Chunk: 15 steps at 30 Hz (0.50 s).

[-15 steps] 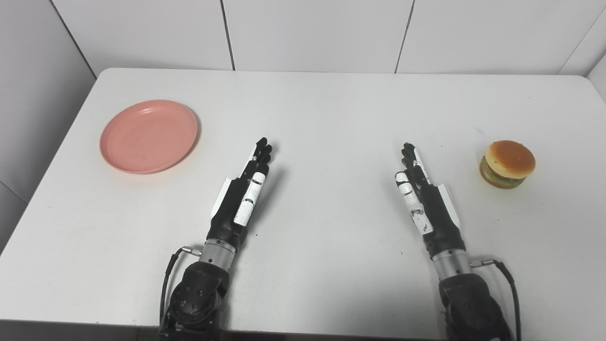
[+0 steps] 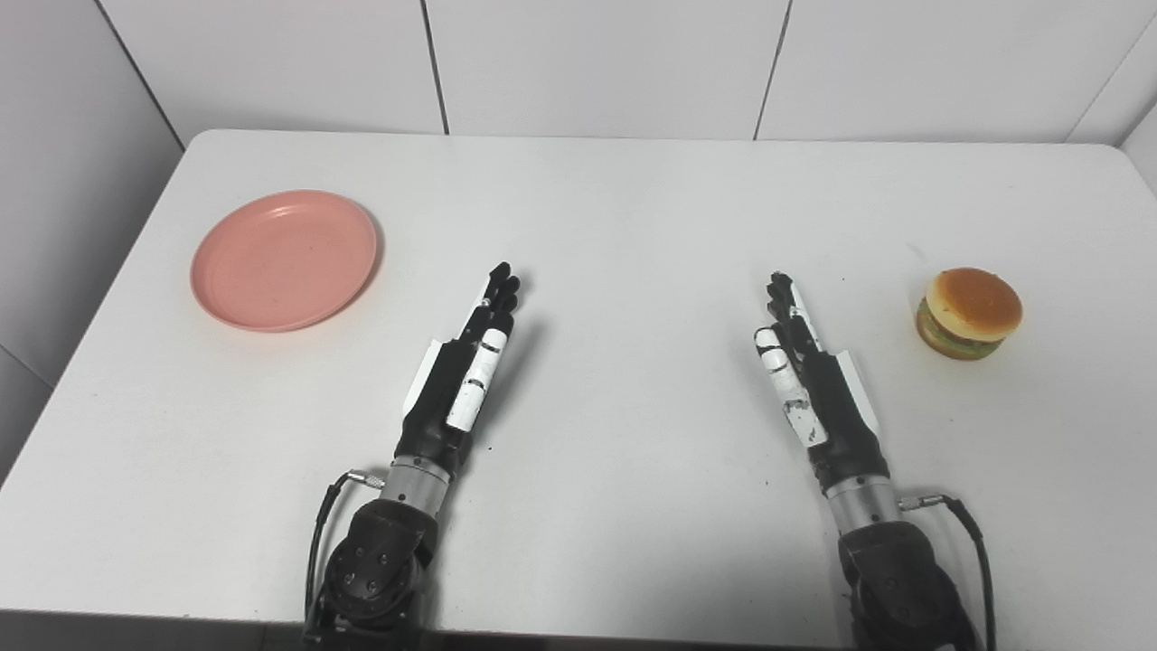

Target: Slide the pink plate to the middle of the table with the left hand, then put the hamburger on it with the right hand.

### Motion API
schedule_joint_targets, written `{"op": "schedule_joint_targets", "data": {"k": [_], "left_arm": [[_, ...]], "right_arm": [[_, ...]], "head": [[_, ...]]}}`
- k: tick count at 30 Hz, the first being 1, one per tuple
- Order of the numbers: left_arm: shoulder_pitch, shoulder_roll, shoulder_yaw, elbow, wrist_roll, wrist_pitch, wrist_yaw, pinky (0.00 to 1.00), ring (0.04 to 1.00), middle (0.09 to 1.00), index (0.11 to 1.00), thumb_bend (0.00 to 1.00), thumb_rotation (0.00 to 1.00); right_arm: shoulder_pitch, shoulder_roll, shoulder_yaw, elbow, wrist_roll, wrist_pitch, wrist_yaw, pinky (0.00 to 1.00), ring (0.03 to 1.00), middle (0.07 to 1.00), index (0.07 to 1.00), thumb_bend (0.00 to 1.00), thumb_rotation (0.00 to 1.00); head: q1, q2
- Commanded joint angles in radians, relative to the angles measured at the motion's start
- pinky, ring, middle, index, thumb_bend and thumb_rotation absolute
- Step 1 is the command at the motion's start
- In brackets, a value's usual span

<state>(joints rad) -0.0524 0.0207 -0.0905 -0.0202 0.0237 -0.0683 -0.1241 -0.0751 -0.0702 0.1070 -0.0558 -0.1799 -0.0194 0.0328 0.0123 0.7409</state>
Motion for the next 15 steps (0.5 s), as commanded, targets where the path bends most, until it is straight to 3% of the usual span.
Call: {"op": "schedule_joint_targets", "data": {"k": [1,5,9,10,11,12,13,14,15], "left_arm": [[0.053,0.019,0.005,0.074,0.003,-0.011,0.003,1.0,1.0,1.0,1.0,0.45,1.0],[0.051,0.021,0.003,0.086,0.006,-0.022,0.003,1.0,1.0,1.0,1.0,0.45,1.0],[0.049,0.011,-0.002,0.103,0.005,-0.022,0.003,1.0,1.0,1.0,1.0,0.46,1.0],[0.048,0.006,-0.006,0.114,0.01,-0.029,0.007,1.0,1.0,1.0,1.0,0.45,1.0],[0.047,0.002,-0.009,0.123,0.015,-0.036,0.011,1.0,1.0,1.0,1.0,0.45,1.0],[0.047,-0.006,-0.015,0.13,0.027,-0.034,0.02,1.0,1.0,1.0,1.0,0.45,1.0],[0.046,-0.011,-0.02,0.137,0.036,-0.033,0.028,1.0,1.0,1.0,1.0,0.44,1.0],[0.045,-0.019,-0.026,0.151,0.049,-0.038,0.036,1.0,1.0,1.0,1.0,0.44,1.0],[0.044,-0.025,-0.029,0.16,0.058,-0.044,0.042,1.0,1.0,1.0,1.0,0.44,1.0]], "right_arm": [[0.007,-0.002,0.002,0.001,-0.001,0.015,0.007,0.97,1.0,1.0,1.0,0.43,1.0],[0.006,-0.001,-0.001,0.009,0.007,0.014,0.008,0.98,1.0,1.0,1.0,0.44,1.0],[0.007,-0.008,-0.002,0.023,0.002,0.003,0.004,0.98,1.0,1.0,1.0,0.43,1.0],[0.009,-0.012,-0.005,0.029,0.006,-0.004,0.006,0.99,1.0,1.0,1.0,0.41,1.0],[0.009,-0.015,-0.007,0.035,0.01,-0.01,0.007,0.99,1.0,1.0,1.0,0.41,1.0],[0.011,-0.022,-0.01,0.044,0.017,-0.021,0.009,0.99,1.0,1.0,1.0,0.41,1.0],[0.012,-0.027,-0.012,0.052,0.021,-0.03,0.011,1.0,1.0,1.0,1.0,0.4,1.0],[0.012,-0.035,-0.014,0.069,0.025,-0.055,0.01,1.0,1.0,1.0,1.0,0.4,1.0],[0.012,-0.04,-0.015,0.081,0.027,-0.073,0.009,1.0,1.0,1.0,1.0,0.37,1.0]], "head": [[0.0,0.001],[0.009,-0.012],[0.072,-0.051],[0.13,-0.087],[0.139,-0.092],[0.196,-0.135],[0.204,-0.142],[0.249,-0.181],[0.249,-0.181]]}}
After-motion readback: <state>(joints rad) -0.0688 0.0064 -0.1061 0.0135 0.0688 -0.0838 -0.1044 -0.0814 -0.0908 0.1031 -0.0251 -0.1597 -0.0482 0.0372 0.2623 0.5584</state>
